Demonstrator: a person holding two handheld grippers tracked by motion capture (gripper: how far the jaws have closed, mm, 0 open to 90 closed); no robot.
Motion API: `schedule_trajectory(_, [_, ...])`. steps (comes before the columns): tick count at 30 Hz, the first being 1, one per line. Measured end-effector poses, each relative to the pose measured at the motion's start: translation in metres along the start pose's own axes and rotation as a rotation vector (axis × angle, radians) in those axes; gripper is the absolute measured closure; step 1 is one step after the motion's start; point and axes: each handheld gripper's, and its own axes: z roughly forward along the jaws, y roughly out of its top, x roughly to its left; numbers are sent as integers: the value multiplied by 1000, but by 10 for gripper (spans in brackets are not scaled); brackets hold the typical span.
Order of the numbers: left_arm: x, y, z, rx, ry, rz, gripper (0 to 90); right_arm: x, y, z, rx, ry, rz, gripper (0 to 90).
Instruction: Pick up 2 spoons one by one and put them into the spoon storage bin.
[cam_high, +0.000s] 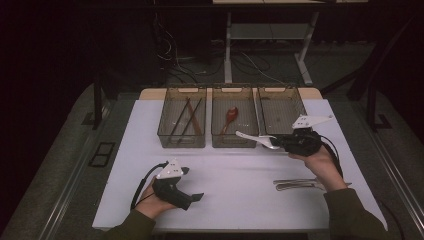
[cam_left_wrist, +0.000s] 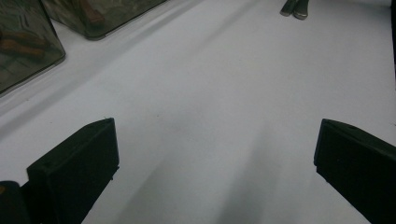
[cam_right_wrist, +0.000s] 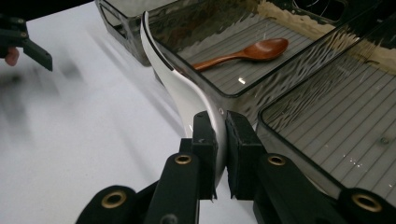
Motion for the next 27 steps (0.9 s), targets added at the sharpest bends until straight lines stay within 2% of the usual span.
schedule_trajectory(17, [0,0,0,1,-1,1,0,-8,22,11,-50,-51,19,825])
schedule_trajectory(23, [0,0,0,2,0,1,0,-12,30,20,-54,-72,34,825])
schedule_trajectory(27, [0,0,0,-1,1,1,0,-15,34,30,-31,-82,40,824])
